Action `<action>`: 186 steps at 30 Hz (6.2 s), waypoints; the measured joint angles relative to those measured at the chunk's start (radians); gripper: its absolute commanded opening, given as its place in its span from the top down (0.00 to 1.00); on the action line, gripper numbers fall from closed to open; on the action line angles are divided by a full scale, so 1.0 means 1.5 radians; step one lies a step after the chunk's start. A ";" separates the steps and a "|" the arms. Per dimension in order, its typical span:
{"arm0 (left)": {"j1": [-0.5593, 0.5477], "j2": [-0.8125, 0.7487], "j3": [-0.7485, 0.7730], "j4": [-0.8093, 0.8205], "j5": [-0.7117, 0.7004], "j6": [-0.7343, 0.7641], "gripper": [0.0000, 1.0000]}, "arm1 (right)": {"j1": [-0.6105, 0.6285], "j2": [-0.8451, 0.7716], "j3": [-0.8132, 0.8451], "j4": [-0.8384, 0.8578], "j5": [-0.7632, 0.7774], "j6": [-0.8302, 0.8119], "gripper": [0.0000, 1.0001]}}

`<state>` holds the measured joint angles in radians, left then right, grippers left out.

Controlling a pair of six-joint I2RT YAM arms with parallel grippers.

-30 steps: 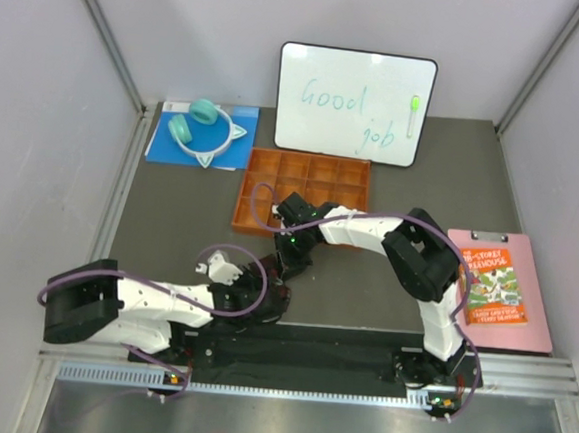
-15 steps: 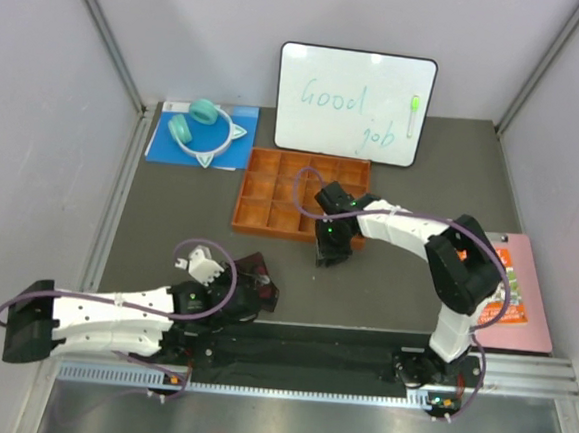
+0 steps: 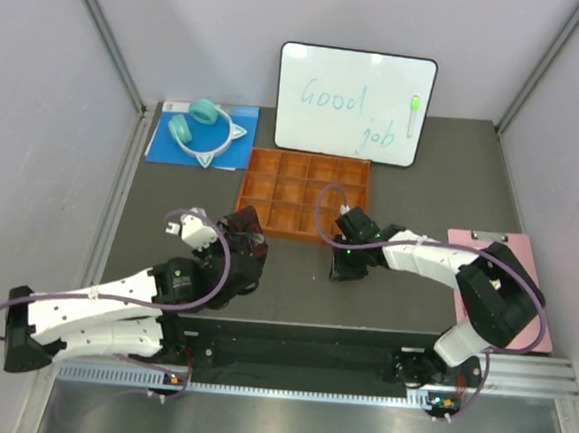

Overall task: Roll the ties
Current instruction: Pick up the tie at the center of the board, then place the tie in the storage box, then reset both arms

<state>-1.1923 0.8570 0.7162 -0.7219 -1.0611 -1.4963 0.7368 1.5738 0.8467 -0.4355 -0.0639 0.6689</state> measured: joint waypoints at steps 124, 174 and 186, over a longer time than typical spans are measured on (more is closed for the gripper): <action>0.493 0.717 0.355 0.575 0.226 0.598 0.01 | 0.079 -0.089 -0.305 0.562 0.080 0.051 0.80; 0.494 -0.239 -0.036 0.179 0.381 0.703 0.01 | 0.104 -0.092 -0.295 0.551 0.109 0.050 0.57; 0.494 -0.317 -0.061 0.134 0.416 0.736 0.01 | 0.120 -0.270 -0.285 0.266 0.169 0.020 0.13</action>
<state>-0.4519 0.3820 0.6250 -0.5213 -0.4370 -0.3923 0.9165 1.1694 0.4194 -0.0368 0.1890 0.6994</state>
